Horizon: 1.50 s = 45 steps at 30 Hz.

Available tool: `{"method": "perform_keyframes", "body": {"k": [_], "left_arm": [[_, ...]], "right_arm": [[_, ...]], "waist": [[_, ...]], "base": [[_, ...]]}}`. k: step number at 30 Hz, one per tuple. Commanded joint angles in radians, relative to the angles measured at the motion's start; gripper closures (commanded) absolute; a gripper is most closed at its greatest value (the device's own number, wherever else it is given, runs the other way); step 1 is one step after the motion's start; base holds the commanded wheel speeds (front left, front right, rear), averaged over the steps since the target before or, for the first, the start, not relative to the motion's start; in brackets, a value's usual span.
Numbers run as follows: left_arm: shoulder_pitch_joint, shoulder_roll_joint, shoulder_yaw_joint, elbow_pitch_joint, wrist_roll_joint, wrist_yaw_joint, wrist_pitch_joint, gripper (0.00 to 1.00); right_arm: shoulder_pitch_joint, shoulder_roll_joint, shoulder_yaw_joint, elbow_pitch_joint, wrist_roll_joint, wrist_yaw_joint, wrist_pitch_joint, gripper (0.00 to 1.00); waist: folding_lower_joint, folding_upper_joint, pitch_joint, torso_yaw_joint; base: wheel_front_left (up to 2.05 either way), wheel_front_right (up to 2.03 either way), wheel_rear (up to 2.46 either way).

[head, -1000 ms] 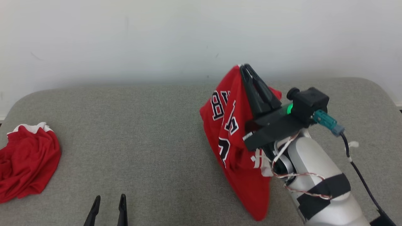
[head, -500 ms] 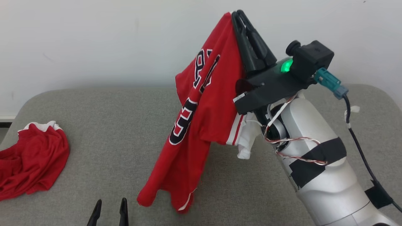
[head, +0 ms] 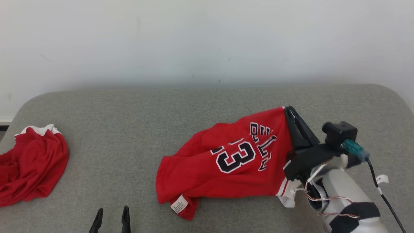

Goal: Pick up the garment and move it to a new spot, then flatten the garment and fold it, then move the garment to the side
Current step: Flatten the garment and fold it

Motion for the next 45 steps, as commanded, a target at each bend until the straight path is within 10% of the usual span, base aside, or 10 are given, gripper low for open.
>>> {"method": "perform_keyframes", "body": {"k": [1, 8, 10, 11, 29, 45], "left_arm": [[0.0, -0.001, 0.003, -0.001, -0.002, 0.003, -0.003, 0.0], [-0.009, -0.001, -0.008, 0.006, -0.007, 0.001, -0.003, 0.0], [-0.014, -0.001, -0.012, 0.008, -0.007, 0.0, -0.003, 0.0], [-0.014, -0.001, -0.015, 0.009, -0.007, 0.0, -0.003, 0.0], [0.005, -0.001, -0.03, -0.002, -0.012, 0.006, -0.003, 0.0], [-0.015, -0.001, -0.036, 0.007, 0.001, 0.002, -0.003, 0.0]], "right_arm": [[0.025, -0.011, -0.012, 0.01, -0.004, 0.001, -0.006, 1.0], [0.081, -0.013, -0.055, 0.09, -0.02, 0.001, -0.011, 1.0], [0.073, -0.006, -0.06, 0.107, -0.03, 0.001, -0.012, 0.55], [0.069, -0.005, -0.065, 0.108, -0.032, 0.001, -0.014, 0.0], [0.381, 0.006, -0.278, -0.234, -0.135, 0.001, -0.017, 0.0], [0.438, 0.048, -0.22, -0.032, -0.14, 0.001, -0.017, 0.0]], "waist": [[0.0, 0.0, 0.002, -0.004], [0.0, 0.0, 0.006, -0.027], [0.0, 0.0, 0.006, -0.029], [0.0, 0.0, 0.006, -0.03], [0.0, 0.0, 0.006, -0.028], [0.0, 0.0, 0.02, -0.003]], "base": [[0.0, 0.0, 0.0], [0.0, 0.0, 0.0], [0.0, 0.0, 0.0], [0.0, 0.0, 0.0], [0.0, 0.0, 0.0], [0.0, 0.0, 0.0]]}}
